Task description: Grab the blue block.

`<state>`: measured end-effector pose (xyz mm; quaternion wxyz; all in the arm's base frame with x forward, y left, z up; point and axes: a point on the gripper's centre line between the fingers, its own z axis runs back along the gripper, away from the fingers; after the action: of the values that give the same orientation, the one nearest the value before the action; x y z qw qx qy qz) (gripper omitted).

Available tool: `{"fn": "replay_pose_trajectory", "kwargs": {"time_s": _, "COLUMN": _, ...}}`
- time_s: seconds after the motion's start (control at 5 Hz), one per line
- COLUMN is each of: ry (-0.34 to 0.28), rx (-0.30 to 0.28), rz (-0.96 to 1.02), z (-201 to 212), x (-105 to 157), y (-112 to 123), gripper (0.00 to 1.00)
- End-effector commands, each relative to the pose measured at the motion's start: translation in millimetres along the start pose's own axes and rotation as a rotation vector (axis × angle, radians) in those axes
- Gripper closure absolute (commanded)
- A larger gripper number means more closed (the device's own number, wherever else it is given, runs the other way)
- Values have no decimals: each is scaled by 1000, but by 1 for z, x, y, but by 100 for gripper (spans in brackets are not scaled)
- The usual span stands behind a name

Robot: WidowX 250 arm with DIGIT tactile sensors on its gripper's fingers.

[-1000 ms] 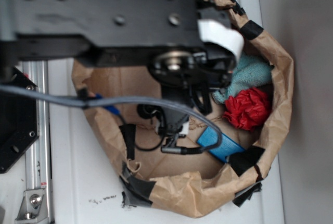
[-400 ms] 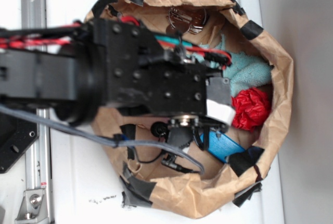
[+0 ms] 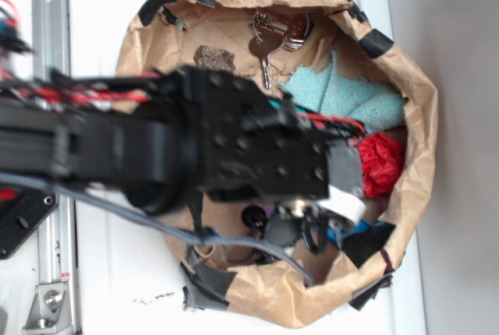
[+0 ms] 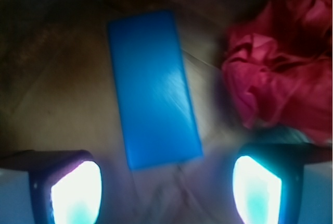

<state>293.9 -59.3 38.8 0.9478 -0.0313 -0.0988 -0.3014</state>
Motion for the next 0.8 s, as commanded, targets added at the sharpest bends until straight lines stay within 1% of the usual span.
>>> {"fn": "replay_pose_trajectory", "kwargs": {"time_s": 0.0, "ry": -45, "rx": 27, "rz": -167, "z": -22, "x": 32, "y": -23, "gripper": 0}}
{"fn": "replay_pose_trajectory", "kwargs": {"time_s": 0.2, "ry": -34, "rx": 44, "rz": -167, "z": -36, "x": 40, "y": -22, "gripper": 6}}
{"fn": "replay_pose_trajectory", "kwargs": {"time_s": 0.4, "ry": -37, "rx": 48, "rz": -134, "z": -34, "x": 37, "y": -21, "gripper": 100}}
{"fn": "replay_pose_trajectory", "kwargs": {"time_s": 0.6, "ry": -53, "rx": 38, "rz": -33, "z": -20, "x": 32, "y": -17, "gripper": 100}}
